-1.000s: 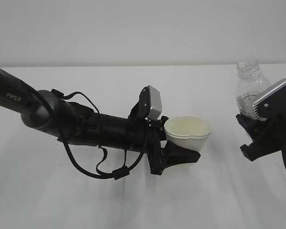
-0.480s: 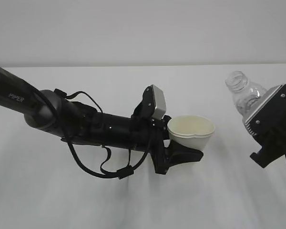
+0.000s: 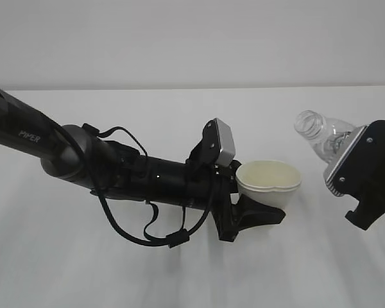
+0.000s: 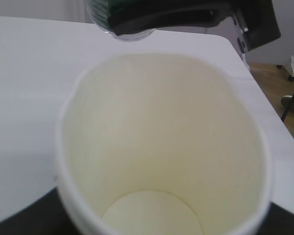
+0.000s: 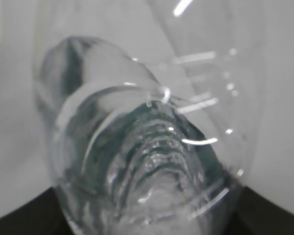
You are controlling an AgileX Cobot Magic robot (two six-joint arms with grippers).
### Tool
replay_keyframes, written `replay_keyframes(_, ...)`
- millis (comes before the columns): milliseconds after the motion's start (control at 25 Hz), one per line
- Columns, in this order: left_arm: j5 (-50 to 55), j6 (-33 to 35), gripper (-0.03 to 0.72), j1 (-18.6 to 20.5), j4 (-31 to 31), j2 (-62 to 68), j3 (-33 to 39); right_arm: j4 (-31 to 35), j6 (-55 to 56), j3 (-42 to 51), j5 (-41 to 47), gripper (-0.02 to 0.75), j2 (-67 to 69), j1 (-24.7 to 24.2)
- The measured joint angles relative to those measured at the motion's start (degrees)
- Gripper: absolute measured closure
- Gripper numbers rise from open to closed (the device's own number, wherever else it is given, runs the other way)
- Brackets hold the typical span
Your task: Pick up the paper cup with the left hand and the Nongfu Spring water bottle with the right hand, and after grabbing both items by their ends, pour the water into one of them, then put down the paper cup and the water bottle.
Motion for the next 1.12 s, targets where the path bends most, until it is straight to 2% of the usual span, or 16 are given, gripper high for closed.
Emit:
replay_keyframes(360, -1.68, 0.00, 0.256, 0.00, -0.13, 0.00, 0.00, 5.02, -9.97, 0.00, 0.00, 0.318, 0.00, 0.00)
replay_keyframes(1120, -3.43, 0.00, 0.256, 0.00, -1.36, 0.00, 0.00, 5.80, -21.75, 0.00, -2.01, 0.318, 0.00, 0.00)
